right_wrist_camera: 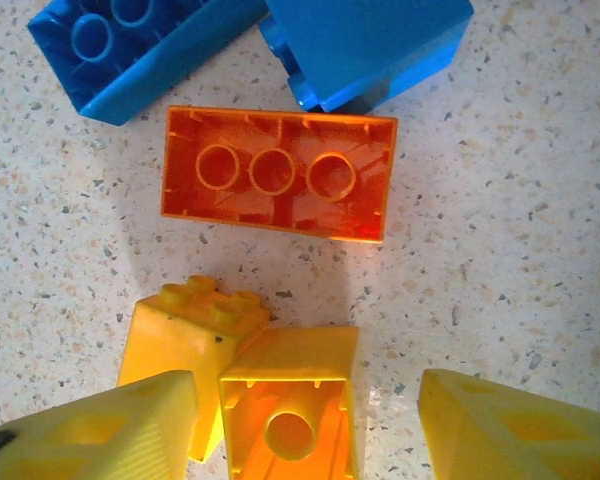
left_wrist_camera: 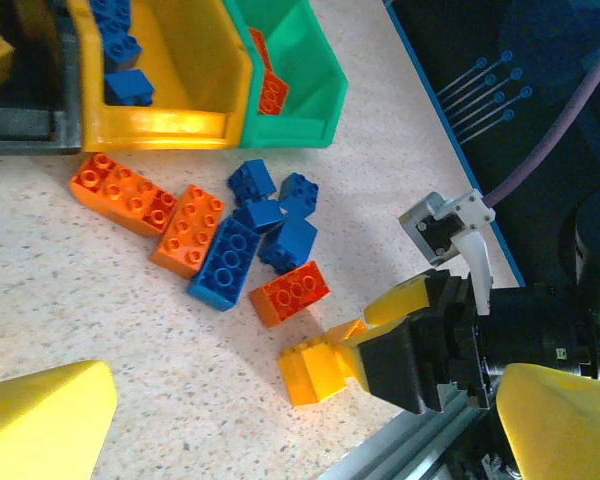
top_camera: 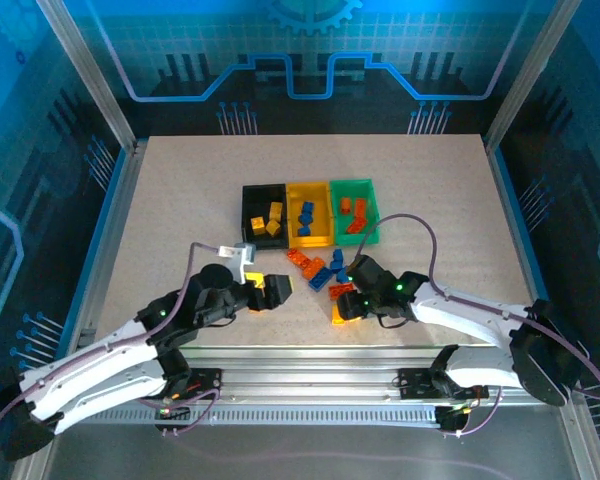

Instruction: Sort the legos into containers by color

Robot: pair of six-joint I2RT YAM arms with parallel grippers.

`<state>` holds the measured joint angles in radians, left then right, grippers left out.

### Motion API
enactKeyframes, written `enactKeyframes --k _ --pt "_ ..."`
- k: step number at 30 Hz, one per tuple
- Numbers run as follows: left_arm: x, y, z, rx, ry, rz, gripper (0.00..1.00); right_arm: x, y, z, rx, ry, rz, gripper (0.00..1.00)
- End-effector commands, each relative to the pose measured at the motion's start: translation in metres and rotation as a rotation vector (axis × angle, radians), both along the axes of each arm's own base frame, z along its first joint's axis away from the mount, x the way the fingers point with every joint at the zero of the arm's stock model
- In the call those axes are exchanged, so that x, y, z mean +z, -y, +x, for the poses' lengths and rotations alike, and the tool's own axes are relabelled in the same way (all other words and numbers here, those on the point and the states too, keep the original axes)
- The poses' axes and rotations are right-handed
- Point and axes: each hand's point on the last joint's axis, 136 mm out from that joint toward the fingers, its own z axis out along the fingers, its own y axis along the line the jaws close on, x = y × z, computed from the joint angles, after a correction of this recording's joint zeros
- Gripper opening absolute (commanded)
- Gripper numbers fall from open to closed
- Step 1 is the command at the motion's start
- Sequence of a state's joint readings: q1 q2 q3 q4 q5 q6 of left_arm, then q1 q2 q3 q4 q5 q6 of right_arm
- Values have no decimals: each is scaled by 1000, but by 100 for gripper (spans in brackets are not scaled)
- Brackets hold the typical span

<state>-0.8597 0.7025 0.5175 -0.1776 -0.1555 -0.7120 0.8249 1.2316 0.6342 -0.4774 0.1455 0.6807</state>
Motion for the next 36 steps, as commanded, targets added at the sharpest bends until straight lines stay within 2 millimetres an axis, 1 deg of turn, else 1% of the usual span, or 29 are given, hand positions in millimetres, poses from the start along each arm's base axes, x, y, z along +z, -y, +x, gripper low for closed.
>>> enactKeyframes --k 1,4,8,11,13,16,19,21,22,23,25,28,31,34,36 --pt "-21 -19 -3 68 -40 53 99 -11 5 -7 -4 -26 -32 56" --pt "-24 -23 -3 82 -44 74 99 -15 8 -9 -6 -36 -58 52" --pt "-21 -27 -1 96 -35 87 99 -16 16 -8 -25 -30 -100 43" --pt "-19 -28 -1 102 -29 89 99 -10 15 -5 -25 -3 -85 36" --pt "-20 -30 0 111 -31 96 99 1 13 -2 -17 30 -75 32" --pt "-22 -39 0 141 -33 130 99 34 7 8 22 108 -49 29" --pt "-28 -55 -1 197 -34 162 99 71 -15 24 76 176 0 29" --pt "-30 -62 -3 215 -30 165 99 94 -38 41 103 218 35 29" --pt "-31 -65 -4 222 -30 165 99 103 -50 52 109 238 49 29" --pt "-31 -67 -5 226 -29 163 99 107 -60 61 113 251 58 30" --pt "-32 -73 -6 248 -29 171 99 116 -84 85 108 289 69 30" --pt "-36 -86 -8 293 -46 200 99 121 -122 118 133 310 80 30" --pt "-38 -93 -11 309 -55 217 99 123 -159 147 152 317 104 30" --pt "-39 -96 -14 308 -57 210 99 120 -187 175 146 322 111 30" --pt "-42 -97 -15 310 -59 202 99 116 -197 195 122 327 99 30"
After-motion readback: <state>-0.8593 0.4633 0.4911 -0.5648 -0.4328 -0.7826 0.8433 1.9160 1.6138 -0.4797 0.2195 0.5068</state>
